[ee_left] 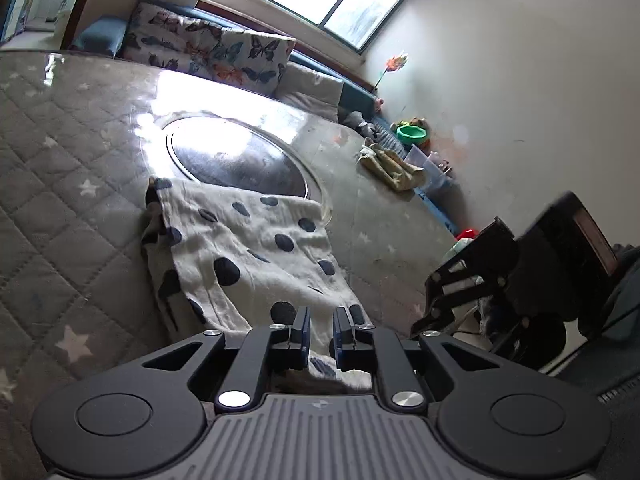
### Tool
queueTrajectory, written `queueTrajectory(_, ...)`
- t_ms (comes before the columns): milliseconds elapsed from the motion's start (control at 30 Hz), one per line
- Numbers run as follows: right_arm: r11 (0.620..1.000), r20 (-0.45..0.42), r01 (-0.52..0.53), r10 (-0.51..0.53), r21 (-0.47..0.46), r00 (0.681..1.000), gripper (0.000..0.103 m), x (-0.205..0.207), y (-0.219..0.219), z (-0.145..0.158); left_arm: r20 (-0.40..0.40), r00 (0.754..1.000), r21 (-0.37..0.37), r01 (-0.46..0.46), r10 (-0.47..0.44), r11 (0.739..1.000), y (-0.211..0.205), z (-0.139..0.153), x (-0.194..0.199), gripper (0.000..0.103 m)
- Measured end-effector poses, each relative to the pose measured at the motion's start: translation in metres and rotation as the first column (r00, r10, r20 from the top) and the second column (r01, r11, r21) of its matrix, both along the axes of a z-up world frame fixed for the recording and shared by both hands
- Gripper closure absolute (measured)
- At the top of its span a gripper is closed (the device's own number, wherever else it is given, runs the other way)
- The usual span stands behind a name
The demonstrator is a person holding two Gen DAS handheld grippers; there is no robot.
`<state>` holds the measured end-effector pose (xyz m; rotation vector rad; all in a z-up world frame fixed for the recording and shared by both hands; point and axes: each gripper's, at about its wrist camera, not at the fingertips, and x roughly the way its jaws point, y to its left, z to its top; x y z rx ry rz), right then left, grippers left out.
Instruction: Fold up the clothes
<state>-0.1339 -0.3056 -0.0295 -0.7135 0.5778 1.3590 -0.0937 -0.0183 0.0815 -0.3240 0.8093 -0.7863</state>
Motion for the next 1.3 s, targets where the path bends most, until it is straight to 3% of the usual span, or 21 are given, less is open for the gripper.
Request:
queueTrajectory(200,0.99,-0.066,0.129,-0.125,0.056,0.99,0.077,0.024,0.011,0.004,0.111,0.993,-0.067,-0.038,0.045,0.997,0.013,0.029,-0.001,0.087)
queueTrajectory(300,0.985,-0.093,0.161,-0.156,0.053,0.983,0.077,0.029,0.02,-0.006,0.097,0.995,-0.081,-0.032,0.04,0.996,0.004,0.023,0.011,0.087)
queueTrajectory(500,0.995,-0.132,0.101,-0.1,-0.004,0.986,0.077,0.012,0.026,-0.014,-0.037,0.999,0.038,0.027,-0.026,0.999,-0.016,-0.019,0.013,0.087)
queueTrajectory(600,0.995,-0.156,0.1,-0.103,-0.024,0.982,0.077,0.006,0.014,-0.015,-0.081,0.996,0.052,0.033,-0.029,0.998,-0.011,-0.031,0.004,0.087)
queueTrajectory(767,0.986,-0.201,0.165,-0.159,0.01,0.967,0.077,0.021,0.004,-0.006,-0.032,0.999,0.036,0.012,-0.011,0.999,-0.002,-0.018,-0.004,0.081)
queueTrajectory(867,0.972,-0.191,0.233,-0.224,0.025,0.956,0.077,0.039,0.001,-0.008,0.012,1.0,0.009,0.006,-0.007,1.0,-0.001,-0.008,-0.006,0.08)
queueTrajectory(1067,0.929,-0.172,0.366,-0.352,0.055,0.92,0.077,0.074,-0.005,-0.011,-0.047,0.999,0.052,0.022,-0.02,0.998,-0.011,-0.027,-0.009,0.081)
queueTrajectory(1300,0.855,-0.156,0.51,-0.493,0.093,0.856,0.077,0.114,-0.012,-0.015,-0.038,0.999,0.084,0.029,-0.026,0.996,-0.011,-0.028,-0.013,0.08)
